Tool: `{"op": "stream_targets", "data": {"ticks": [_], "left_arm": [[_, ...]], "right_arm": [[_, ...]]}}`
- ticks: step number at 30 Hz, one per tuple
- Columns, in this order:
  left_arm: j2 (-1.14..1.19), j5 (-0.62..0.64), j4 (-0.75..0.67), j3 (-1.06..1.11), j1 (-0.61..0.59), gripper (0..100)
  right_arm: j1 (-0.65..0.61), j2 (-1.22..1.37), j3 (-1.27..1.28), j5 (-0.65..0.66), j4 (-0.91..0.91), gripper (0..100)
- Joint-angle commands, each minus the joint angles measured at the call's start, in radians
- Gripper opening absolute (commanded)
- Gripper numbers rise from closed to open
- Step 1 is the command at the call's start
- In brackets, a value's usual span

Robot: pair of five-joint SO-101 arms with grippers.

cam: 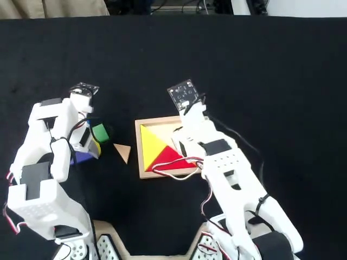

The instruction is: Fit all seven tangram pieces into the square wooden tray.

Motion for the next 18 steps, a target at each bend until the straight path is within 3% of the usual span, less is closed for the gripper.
{"op": "stream_targets", "data": {"ticks": [1,11,18], "left_arm": [[0.0,0.009,0.003,-0.028,0.025,15],[-0.009,0.009,0.006,-0.027,0.03,14],[-0.009,0.014,0.169,-0.081,0.09,14]], "right_arm": [[0.02,0.001,-0.007,0.0,-0.025,1.1],[0.021,0.001,-0.007,0.0,-0.025,1.1],[0.021,0.001,-0.008,0.0,-0.025,1.1]]}}
